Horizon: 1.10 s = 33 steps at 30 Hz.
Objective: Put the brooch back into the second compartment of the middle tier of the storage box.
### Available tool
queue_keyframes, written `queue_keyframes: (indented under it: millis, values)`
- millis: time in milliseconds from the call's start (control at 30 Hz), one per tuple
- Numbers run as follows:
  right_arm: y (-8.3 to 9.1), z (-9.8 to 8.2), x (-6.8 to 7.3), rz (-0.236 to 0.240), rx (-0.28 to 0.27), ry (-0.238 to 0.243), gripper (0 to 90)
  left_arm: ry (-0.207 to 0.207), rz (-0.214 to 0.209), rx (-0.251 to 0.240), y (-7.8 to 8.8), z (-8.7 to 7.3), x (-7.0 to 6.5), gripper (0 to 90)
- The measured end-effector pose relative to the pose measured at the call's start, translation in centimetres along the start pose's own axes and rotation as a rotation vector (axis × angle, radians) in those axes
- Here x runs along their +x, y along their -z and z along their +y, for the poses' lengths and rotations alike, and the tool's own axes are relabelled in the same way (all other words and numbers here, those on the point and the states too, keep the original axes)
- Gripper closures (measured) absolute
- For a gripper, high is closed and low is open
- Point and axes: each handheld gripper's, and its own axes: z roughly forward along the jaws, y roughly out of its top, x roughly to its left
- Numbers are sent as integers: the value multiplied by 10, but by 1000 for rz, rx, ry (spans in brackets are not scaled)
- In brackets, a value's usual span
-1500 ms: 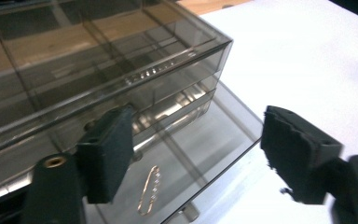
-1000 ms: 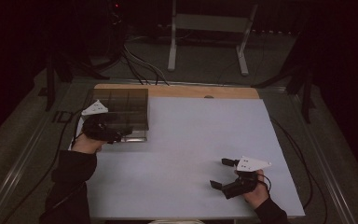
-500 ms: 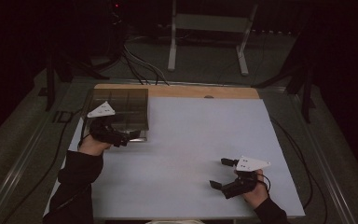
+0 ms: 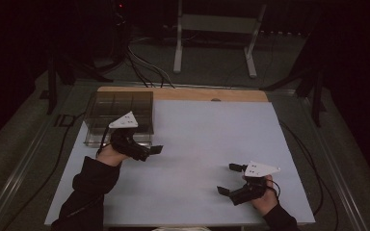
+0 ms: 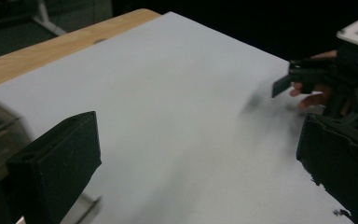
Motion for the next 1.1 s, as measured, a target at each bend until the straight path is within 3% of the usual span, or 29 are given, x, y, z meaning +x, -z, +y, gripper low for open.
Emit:
queue_keyframes:
  millis: [233,633,1100]
  values:
    - [-1,1,0,2,-1,-1,0,-33,-37,59,-17,-6,-16,7]
    - [-1,1,0,2,-6,-6,0,-50,-70,76,-21,-34,-27,7]
    - [-1,1,0,4,0,-5,0,-24,-14,86,-5,-80,-34,7]
